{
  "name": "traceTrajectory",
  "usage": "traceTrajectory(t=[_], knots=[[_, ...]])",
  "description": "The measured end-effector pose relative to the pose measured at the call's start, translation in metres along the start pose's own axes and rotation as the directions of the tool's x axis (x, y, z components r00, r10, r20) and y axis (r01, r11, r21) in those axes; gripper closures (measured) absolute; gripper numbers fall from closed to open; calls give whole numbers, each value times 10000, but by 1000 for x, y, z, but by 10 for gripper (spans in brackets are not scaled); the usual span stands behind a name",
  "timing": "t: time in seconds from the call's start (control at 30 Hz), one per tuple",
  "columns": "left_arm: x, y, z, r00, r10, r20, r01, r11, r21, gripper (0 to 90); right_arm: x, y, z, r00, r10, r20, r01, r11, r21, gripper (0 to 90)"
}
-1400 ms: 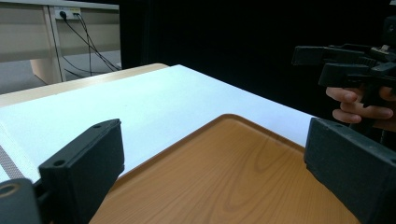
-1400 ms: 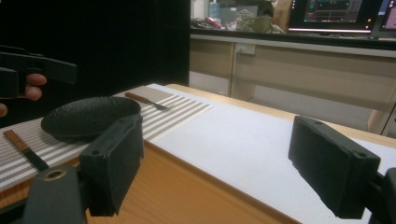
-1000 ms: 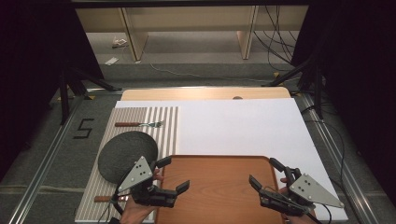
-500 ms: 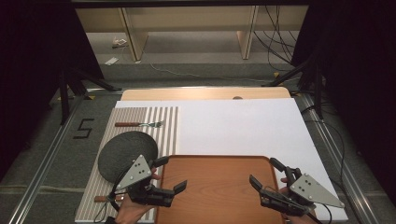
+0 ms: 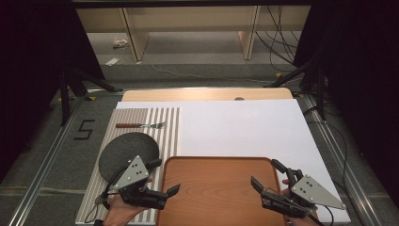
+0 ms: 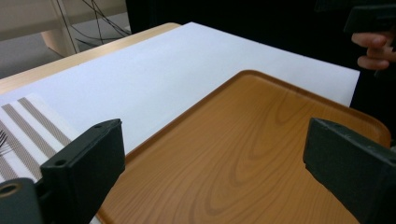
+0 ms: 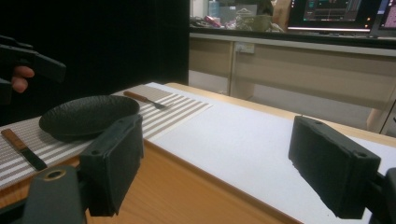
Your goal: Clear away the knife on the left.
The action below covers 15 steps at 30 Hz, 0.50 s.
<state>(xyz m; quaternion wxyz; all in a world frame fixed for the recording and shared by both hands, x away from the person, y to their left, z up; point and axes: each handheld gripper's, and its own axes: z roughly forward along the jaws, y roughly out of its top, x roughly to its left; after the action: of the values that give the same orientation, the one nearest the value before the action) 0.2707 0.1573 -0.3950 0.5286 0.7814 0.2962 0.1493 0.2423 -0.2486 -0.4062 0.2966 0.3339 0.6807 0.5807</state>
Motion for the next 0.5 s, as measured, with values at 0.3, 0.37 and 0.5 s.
traceTrajectory(t=[0.3, 0.37, 0.5], knots=[[5, -2, -4, 9999, 84, 131, -91, 9982, 593, 58, 0, 0, 0, 10000, 8, -13, -8, 10000, 2, 191], [6, -1, -4, 9995, 226, 224, -245, 9957, 893, 63, 0, -1, 1, 10000, 24, -6, -24, 10000, 32, 190], [7, 1, -5, 9989, 344, 332, -382, 9918, 1216, 64, 0, -1, 1, 10000, -21, -6, 21, 10000, 3, 191]])
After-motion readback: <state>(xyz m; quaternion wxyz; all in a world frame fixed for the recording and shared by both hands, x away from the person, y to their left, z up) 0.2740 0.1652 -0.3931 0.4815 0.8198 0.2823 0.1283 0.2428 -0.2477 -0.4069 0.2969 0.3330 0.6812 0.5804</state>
